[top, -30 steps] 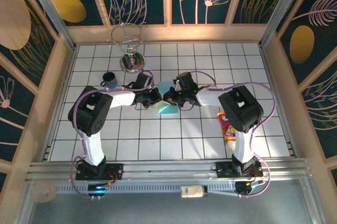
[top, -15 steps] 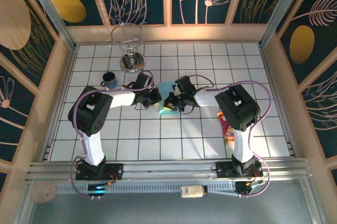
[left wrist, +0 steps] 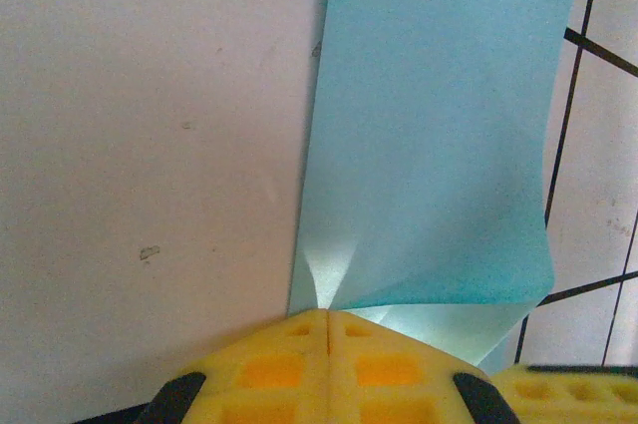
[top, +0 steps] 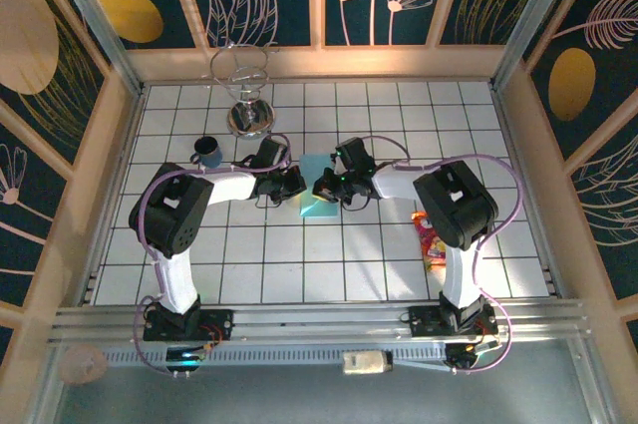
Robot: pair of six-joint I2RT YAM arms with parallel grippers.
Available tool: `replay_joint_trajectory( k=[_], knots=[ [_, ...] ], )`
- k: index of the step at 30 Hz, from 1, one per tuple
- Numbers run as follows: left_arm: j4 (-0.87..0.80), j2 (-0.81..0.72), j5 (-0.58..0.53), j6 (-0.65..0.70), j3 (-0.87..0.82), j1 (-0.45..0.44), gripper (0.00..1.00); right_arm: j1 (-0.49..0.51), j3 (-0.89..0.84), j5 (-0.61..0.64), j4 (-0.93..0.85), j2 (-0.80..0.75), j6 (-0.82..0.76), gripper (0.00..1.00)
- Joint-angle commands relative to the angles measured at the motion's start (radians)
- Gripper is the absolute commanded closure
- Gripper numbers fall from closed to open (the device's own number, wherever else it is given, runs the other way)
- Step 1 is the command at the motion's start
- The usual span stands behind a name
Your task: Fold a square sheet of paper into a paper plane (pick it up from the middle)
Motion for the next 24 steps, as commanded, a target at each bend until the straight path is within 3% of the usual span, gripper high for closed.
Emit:
replay_joint_trajectory(
  k=[1,14,19,24],
  knots=[
    [-0.103,0.04,-0.057,0.016,-0.006,-0.001,1.0,0.0,0.035,0.025,-0.023,0.034,-0.035,1.0],
    [-0.125,0.051,-0.092,0.017,-0.012,-0.001,1.0,-0.038,-0.099,0.042,0.016,-0.014,-0.001,1.0],
    [-0.124,0.048,-0.085,0.022,-0.005,-0.001,1.0,-0.038,-0.069,0.029,0.057,-0.08,-0.008,1.0],
    [-0.125,0.049,-0.083,0.025,0.0,-0.001,1.0,-0.022,0.026,0.011,0.013,0.017,-0.039,1.0]
  ],
)
